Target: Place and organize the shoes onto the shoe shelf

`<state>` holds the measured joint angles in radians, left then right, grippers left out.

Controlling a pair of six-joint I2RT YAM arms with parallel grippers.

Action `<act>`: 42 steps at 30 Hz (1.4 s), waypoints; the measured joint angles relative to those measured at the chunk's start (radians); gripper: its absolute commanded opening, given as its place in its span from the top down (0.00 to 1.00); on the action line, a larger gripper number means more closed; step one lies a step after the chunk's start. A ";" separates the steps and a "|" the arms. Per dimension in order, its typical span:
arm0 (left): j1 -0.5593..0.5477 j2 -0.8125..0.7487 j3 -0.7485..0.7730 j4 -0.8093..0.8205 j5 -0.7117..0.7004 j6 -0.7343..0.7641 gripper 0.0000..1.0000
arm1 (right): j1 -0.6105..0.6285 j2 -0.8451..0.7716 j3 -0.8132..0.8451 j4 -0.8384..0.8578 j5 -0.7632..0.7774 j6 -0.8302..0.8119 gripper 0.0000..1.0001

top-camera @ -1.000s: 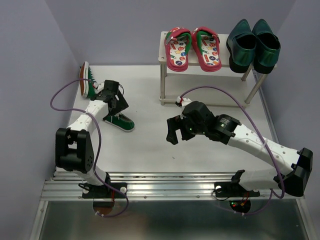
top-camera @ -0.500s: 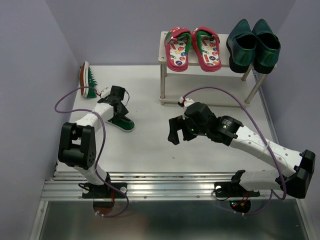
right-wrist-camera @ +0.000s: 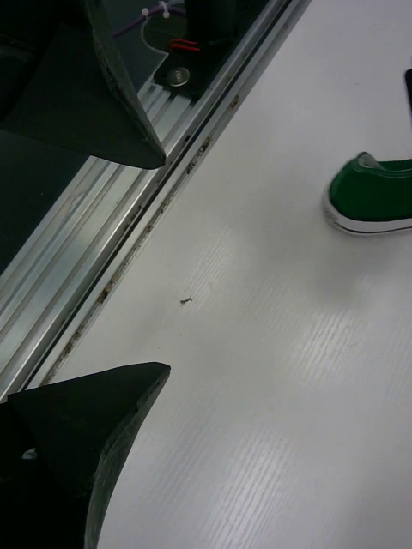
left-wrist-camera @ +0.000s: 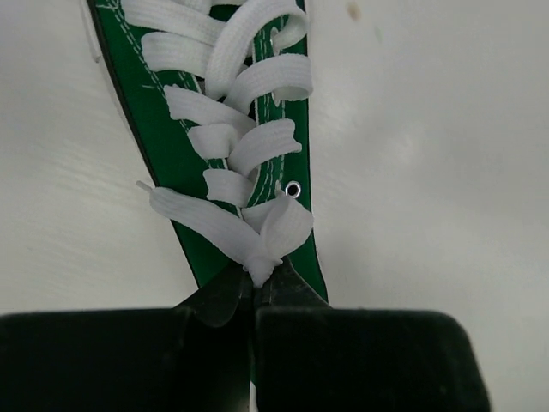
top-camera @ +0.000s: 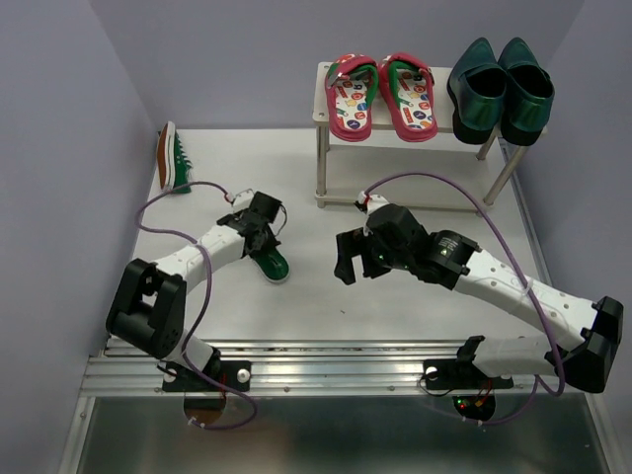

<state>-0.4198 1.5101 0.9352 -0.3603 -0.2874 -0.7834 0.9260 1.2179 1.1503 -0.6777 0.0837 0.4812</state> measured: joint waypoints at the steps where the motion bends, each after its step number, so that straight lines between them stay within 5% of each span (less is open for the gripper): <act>1: -0.056 -0.024 -0.011 -0.015 0.018 -0.011 1.00 | 0.000 -0.003 -0.008 -0.003 0.015 0.008 0.00; 9: -0.381 -0.068 -0.010 -0.044 0.095 -0.063 1.00 | 0.000 -0.071 -0.029 -0.012 0.157 0.088 0.00; 17: -0.556 0.080 0.128 -0.005 0.099 -0.037 1.00 | 0.000 -0.229 -0.093 -0.072 0.324 0.236 0.00; 19: -0.579 0.126 0.175 0.009 0.102 -0.020 0.61 | 0.000 -0.264 -0.114 -0.098 0.356 0.273 0.00; 22: -0.599 0.174 0.256 0.025 0.107 0.024 0.20 | 0.000 -0.292 -0.128 -0.142 0.393 0.322 0.00; 33: -0.565 0.064 0.335 -0.014 0.047 0.087 0.34 | 0.000 -0.308 -0.235 -0.150 0.383 0.421 0.00; 42: -0.238 -0.182 0.272 -0.084 -0.009 0.130 0.34 | 0.000 -0.106 -0.358 0.098 0.295 0.437 0.01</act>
<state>-0.6579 1.3285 1.2076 -0.4438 -0.2962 -0.6533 0.9260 1.1114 0.7921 -0.5797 0.3790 0.9184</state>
